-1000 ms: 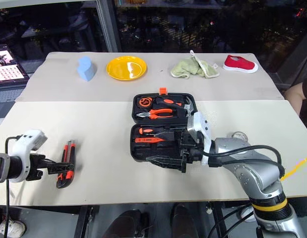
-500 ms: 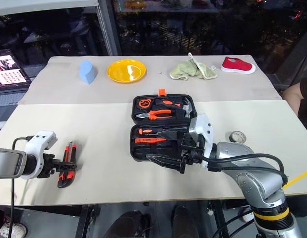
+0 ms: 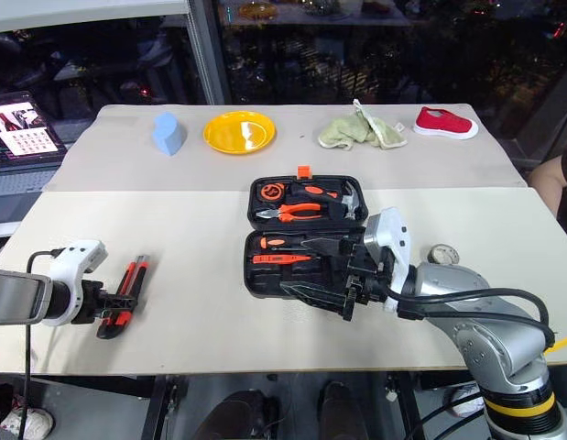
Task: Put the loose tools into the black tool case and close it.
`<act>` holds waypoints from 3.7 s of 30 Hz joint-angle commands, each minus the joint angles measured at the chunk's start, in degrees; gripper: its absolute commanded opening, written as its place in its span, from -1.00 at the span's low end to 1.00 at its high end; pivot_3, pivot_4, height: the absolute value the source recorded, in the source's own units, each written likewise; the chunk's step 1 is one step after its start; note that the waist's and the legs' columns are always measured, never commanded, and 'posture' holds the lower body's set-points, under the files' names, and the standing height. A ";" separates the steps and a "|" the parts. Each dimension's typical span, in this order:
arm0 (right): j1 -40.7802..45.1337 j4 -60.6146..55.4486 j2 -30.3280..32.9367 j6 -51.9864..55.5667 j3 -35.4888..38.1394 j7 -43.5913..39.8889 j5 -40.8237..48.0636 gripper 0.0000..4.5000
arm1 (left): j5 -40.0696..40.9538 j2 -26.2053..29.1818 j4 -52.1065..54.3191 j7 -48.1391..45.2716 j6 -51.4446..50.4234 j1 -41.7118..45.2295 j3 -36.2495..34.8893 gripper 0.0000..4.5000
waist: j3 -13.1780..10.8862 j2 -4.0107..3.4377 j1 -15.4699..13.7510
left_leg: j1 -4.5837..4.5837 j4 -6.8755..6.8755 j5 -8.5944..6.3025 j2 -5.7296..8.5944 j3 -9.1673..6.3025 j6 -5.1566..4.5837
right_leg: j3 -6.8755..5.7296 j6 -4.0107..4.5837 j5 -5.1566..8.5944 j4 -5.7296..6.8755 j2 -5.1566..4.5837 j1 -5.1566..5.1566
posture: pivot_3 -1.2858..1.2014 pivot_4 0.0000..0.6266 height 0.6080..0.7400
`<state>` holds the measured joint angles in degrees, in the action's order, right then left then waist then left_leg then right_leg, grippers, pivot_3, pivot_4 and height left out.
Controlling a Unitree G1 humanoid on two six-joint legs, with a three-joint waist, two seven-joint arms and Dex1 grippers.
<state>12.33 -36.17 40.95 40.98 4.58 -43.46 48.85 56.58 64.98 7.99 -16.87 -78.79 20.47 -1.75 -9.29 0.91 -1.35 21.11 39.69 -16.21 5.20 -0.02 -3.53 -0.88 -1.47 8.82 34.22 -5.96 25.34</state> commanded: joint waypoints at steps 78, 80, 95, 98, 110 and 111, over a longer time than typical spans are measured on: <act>-28.11 -16.60 5.96 1.94 21.59 16.46 12.58 1.00 | -48.17 -37.36 -23.19 -66.56 42.72 36.00 29.49 -0.34 | -0.10 0.45 -0.30 | 1.35 1.25 -0.15 0.04 0.08 -1.76 | 0.13 -0.42 -0.17 -0.01 -0.09 0.74 | 0.03 -0.52 1.00; -28.14 -16.57 6.15 1.96 21.65 16.52 12.82 1.00 | -48.88 -37.96 -24.14 -65.43 45.47 34.75 29.27 -0.70 | -0.10 0.45 -0.50 | 1.34 1.25 -0.15 0.05 0.08 -1.76 | 0.13 -0.42 -0.17 -0.02 -0.10 0.73 | 0.03 -0.52 1.00; -28.51 -16.70 7.77 2.23 22.41 18.26 16.31 1.00 | -56.42 -37.34 -24.96 -63.40 59.87 27.73 33.82 -0.98 | -0.03 0.39 -0.84 | 1.20 1.24 -0.18 0.04 0.07 -1.78 | 0.15 -0.40 -0.19 -0.05 -0.24 0.58 | 0.03 -0.52 1.00; -28.23 -16.45 7.74 2.13 21.92 18.53 16.47 1.00 | -57.22 -38.23 -26.01 -62.69 60.56 27.22 34.11 -0.98 | -0.02 0.37 -0.83 | 0.93 1.22 -0.37 0.02 0.06 -2.11 | 0.15 -0.41 -0.18 -0.12 -0.28 0.22 | 0.03 -0.52 1.00; -28.85 -16.58 7.33 1.69 22.03 18.54 16.11 1.00 | -49.33 -43.31 -24.25 -65.80 57.03 32.75 27.71 -0.98 | -0.02 0.37 -0.96 | 0.71 1.24 -0.44 0.00 0.02 -2.22 | 0.09 -0.51 -0.12 -0.14 -0.17 -0.01 | 0.03 -0.52 1.00; -28.90 -16.63 7.25 1.61 21.88 18.62 16.00 1.00 | -49.53 -44.60 -24.92 -65.18 56.89 33.52 27.86 -0.98 | -0.02 0.37 -1.05 | 0.82 1.25 -0.27 0.00 0.01 -1.93 | 0.07 -0.49 -0.13 -0.14 -0.14 0.05 | 0.03 -0.52 1.00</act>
<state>-16.70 -51.88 48.08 43.99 25.36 -24.84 64.31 5.87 22.09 -17.83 -82.22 -21.53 51.50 27.50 -9.31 1.28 -2.40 22.03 40.95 -16.46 5.22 0.00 -5.41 -0.82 -1.96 8.69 34.06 -6.10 25.45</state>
